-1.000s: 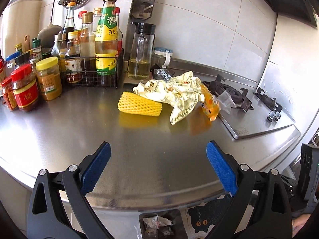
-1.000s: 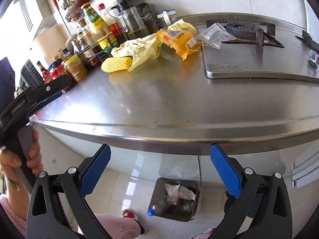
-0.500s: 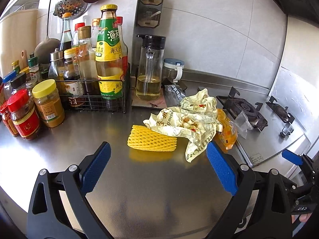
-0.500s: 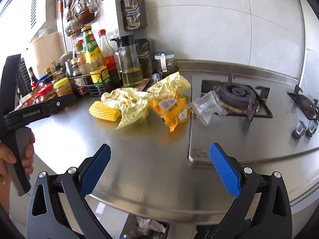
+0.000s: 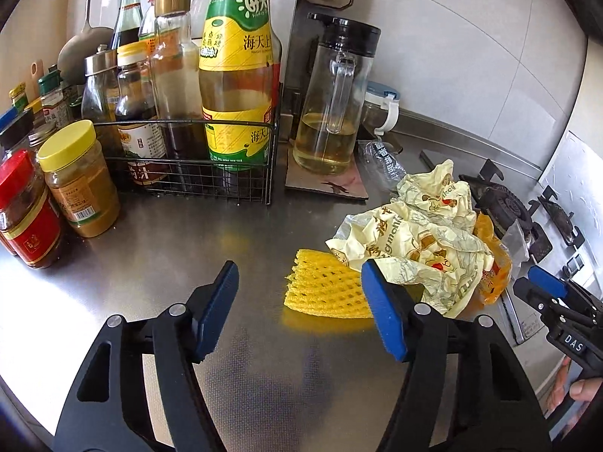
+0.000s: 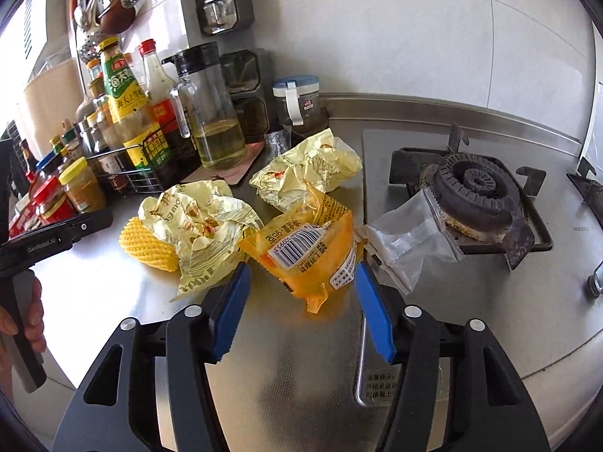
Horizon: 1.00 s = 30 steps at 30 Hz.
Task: Collect trash
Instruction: 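Grasp the yellow foam fruit net with the left tool while the right tool grasps the orange bread bag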
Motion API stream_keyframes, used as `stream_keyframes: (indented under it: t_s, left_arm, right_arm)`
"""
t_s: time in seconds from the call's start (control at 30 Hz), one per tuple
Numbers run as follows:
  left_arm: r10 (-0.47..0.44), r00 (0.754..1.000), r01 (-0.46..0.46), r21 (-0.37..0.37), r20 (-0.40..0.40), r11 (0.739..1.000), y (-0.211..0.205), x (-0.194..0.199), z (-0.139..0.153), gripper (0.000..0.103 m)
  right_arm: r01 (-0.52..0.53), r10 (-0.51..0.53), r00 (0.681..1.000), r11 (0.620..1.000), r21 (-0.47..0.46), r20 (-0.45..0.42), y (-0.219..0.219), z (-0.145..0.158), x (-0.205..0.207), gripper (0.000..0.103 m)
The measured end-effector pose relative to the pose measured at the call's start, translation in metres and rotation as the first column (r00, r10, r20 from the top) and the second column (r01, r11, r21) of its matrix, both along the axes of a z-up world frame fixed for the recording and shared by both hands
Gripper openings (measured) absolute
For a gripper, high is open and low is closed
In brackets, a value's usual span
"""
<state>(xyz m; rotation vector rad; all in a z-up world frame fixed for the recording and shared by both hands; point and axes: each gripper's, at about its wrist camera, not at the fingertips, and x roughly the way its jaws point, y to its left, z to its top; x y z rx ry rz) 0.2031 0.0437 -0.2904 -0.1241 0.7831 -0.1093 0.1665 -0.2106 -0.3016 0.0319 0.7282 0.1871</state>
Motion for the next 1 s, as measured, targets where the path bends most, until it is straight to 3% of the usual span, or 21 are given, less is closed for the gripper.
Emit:
stream_keyframes:
  t_s: [0.13,0.2,0.33,0.43,0.5,0.53,0.57,0.6,0.63,0.73,0.83,0.97,1.0]
  left_arm:
    - [-0.011,0.999,0.012,0.027,-0.031,1.0,-0.001,0.012,-0.013,0.065]
    - [-0.017,0.999,0.019,0.046,-0.045,0.999,-0.003,0.019,-0.019,0.072]
    - [-0.038,0.997,0.042,0.048,-0.069,0.998,-0.007,0.028,-0.029,0.075]
    - [-0.048,0.996,0.052,0.05,-0.07,0.997,-0.011,0.03,-0.033,0.068]
    - [-0.067,0.995,0.07,0.046,-0.08,0.996,-0.014,0.031,-0.035,0.055]
    - [-0.073,0.994,0.077,0.048,-0.082,0.996,-0.016,0.031,-0.036,0.053]
    - [-0.079,0.994,0.083,0.055,-0.081,0.995,-0.018,0.031,-0.036,0.051]
    - [-0.085,0.993,0.09,0.069,-0.076,0.994,-0.021,0.03,-0.036,0.05]
    - [-0.09,0.993,0.096,0.084,-0.072,0.992,-0.023,0.029,-0.036,0.049]
    - [-0.104,0.991,0.112,0.096,-0.081,0.989,-0.028,0.03,-0.038,0.035]
    - [-0.097,0.992,0.105,0.115,-0.079,0.988,-0.031,0.031,-0.039,0.021]
    - [-0.103,0.991,0.112,0.114,-0.082,0.987,-0.03,0.033,-0.042,0.012]
    - [-0.105,0.991,0.114,0.115,-0.082,0.987,-0.03,0.034,-0.043,0.011]
  right_arm:
    - [0.005,-0.005,1.0,1.0,-0.017,-0.014,0.002,-0.01,0.01,0.055]
    - [0.005,-0.005,1.0,1.0,-0.025,-0.018,0.002,-0.012,0.014,0.055]
    - [0.013,-0.014,1.0,0.999,-0.037,-0.027,0.001,-0.016,0.022,0.055]
    - [0.015,-0.017,0.999,0.999,-0.043,-0.036,0.001,-0.019,0.027,0.055]
    - [0.018,-0.02,0.999,0.999,-0.044,-0.036,0.0,-0.019,0.03,0.054]
    - [0.026,-0.027,0.999,0.999,-0.041,-0.029,0.0,-0.018,0.03,0.055]
    - [0.035,-0.036,0.999,0.999,-0.041,-0.013,0.0,-0.016,0.028,0.065]
    - [0.04,-0.04,0.999,0.998,-0.046,0.004,0.0,-0.013,0.026,0.091]
    - [0.039,-0.038,0.999,0.998,-0.051,0.028,0.001,-0.01,0.024,0.101]
    - [0.041,-0.032,0.996,0.993,-0.107,0.085,0.008,-0.004,0.024,0.099]
    - [0.032,-0.024,0.998,0.99,-0.136,0.059,0.014,-0.007,0.035,0.089]
    - [0.008,-0.007,1.0,0.99,-0.142,0.01,0.019,-0.019,0.045,0.088]
    - [0.008,-0.007,1.0,0.989,-0.149,0.011,0.02,-0.021,0.046,0.078]
